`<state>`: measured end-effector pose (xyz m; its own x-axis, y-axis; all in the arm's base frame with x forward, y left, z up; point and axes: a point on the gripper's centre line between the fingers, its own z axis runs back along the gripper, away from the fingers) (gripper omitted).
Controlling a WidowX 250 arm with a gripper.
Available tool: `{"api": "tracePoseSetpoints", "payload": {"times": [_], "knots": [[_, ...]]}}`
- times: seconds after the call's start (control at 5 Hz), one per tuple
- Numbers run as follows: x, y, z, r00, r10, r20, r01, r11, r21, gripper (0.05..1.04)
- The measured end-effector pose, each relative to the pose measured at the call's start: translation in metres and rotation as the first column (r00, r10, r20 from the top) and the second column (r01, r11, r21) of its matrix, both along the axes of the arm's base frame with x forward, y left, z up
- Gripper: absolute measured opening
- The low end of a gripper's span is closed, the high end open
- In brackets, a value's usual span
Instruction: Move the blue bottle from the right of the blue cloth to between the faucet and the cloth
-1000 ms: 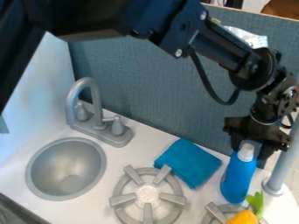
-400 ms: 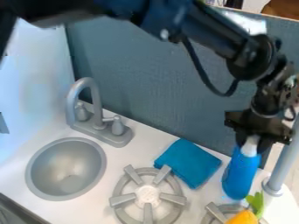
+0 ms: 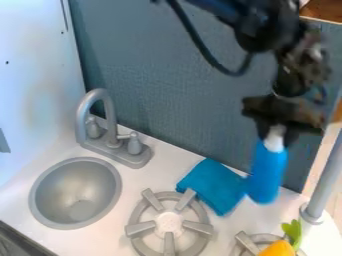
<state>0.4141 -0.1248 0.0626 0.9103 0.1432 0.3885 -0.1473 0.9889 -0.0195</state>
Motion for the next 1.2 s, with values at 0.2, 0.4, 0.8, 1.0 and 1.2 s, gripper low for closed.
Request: {"api": "tracePoseSetpoints", "payload": {"times": [0.2, 0.4, 0.8, 1.0, 1.2], "knots": [[-0.001, 0.046, 0.007, 0.996, 0.09, 0.003, -0.09, 0.995, 0.046, 0.472], [-0.007, 0.095, -0.001, 0.978, 0.209, -0.005, -0.208, 0.973, 0.098, 0.473], [0.005, 0.161, -0.006, 0.966, 0.252, 0.061, -0.257, 0.962, 0.09, 0.473], [0.005, 0.162, -0.03, 0.985, 0.17, 0.041, -0.174, 0.978, 0.112, 0.472], [0.006, 0.163, -0.04, 0.991, 0.13, 0.032, -0.129, 0.992, -0.005, 0.472]]}}
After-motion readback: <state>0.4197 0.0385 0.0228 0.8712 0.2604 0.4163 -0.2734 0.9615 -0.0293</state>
